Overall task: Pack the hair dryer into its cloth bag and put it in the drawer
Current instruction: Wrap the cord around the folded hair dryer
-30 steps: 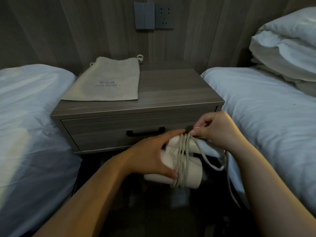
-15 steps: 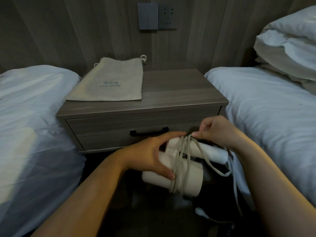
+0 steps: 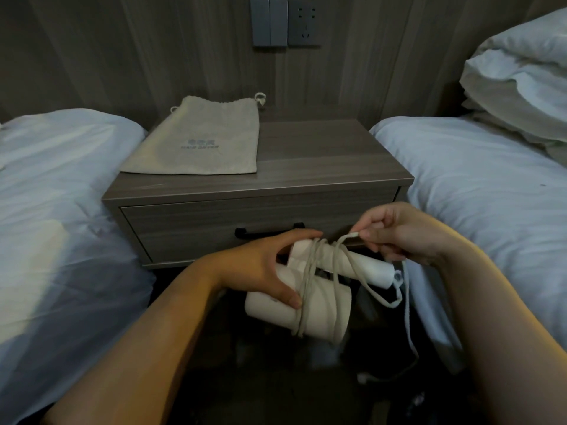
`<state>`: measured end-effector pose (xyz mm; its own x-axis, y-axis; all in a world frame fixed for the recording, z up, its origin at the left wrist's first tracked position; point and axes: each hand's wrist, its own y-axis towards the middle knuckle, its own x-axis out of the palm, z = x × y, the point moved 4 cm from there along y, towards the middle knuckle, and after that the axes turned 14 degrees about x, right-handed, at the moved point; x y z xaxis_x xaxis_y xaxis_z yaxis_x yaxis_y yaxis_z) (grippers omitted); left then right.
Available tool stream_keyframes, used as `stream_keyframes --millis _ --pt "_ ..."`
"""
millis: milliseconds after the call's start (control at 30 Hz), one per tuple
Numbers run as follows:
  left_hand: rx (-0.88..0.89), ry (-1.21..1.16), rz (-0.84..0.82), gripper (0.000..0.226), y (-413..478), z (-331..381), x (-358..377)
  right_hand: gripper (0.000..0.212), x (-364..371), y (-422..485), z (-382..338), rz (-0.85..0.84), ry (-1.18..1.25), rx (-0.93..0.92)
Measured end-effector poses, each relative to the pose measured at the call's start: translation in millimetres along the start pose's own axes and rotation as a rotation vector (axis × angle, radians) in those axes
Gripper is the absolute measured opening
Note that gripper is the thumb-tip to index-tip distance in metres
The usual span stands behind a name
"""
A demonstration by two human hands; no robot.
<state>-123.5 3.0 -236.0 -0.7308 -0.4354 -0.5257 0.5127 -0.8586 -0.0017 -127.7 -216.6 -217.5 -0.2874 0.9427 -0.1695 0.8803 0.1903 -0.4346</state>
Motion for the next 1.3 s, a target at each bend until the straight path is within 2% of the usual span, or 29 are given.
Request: stream_keyframes --millis 133,267,400,467,533,567,600,667,767,833,900,1000,1067,1133,1233,1300 --pt "0.021 0.026 -0.054 0.094 2 -1 1 0.016 1 -5 -11 0.231 -0.327 -0.047" --pt "0.039 0.017 -0.100 0.095 3 -1 6 0.012 4 -3 -13 0.291 -0.498 -0.072" --pt "0.127 -0.170 -0.054 0.094 5 1 8 0.011 0 5 -4 0.242 -0.291 -0.028" --pt "0.185 -0.280 -0.010 0.098 6 2 7 0.021 -4 14 11 0.213 -0.180 0.052" --pt "0.228 -0.369 0.055 0.101 6 1 6 0.033 -4 26 32 0.138 0.154 0.165" --pt "0.241 -0.401 0.094 0.103 7 1 5 0.030 0 32 40 0.076 0.356 0.196" --pt "0.247 -0.428 0.139 0.104 8 0 4 0.021 8 32 42 -0.019 0.441 0.185" --pt "0.256 -0.454 0.250 0.103 10 -2 -2 0.008 22 32 35 -0.131 0.470 0.073" --pt "0.261 -0.502 0.462 0.105 11 -7 -14 0.028 31 24 19 -0.198 0.469 -0.068" --pt "0.252 -0.578 0.590 0.107 12 -11 -23 0.029 34 13 10 -0.290 0.459 -0.138" --pt "0.248 -0.613 0.701 0.097 12 -13 -29 0.026 37 8 5 -0.367 0.453 -0.178" --pt "0.225 -0.626 0.810 0.082 13 -12 -31 0.043 40 5 3 -0.421 0.487 -0.169" --pt "0.212 -0.560 0.848 0.086 14 -7 -28 0.060 44 9 4 -0.346 0.505 -0.121" --pt "0.212 -0.451 0.856 0.086 16 -2 -24 0.065 47 12 5 -0.186 0.454 -0.067" --pt "0.178 -0.383 0.870 0.090 17 1 -20 0.055 55 13 5 -0.027 0.454 -0.048" --pt "0.160 -0.361 0.887 0.093 16 1 -19 0.030 62 10 3 0.045 0.443 -0.080"
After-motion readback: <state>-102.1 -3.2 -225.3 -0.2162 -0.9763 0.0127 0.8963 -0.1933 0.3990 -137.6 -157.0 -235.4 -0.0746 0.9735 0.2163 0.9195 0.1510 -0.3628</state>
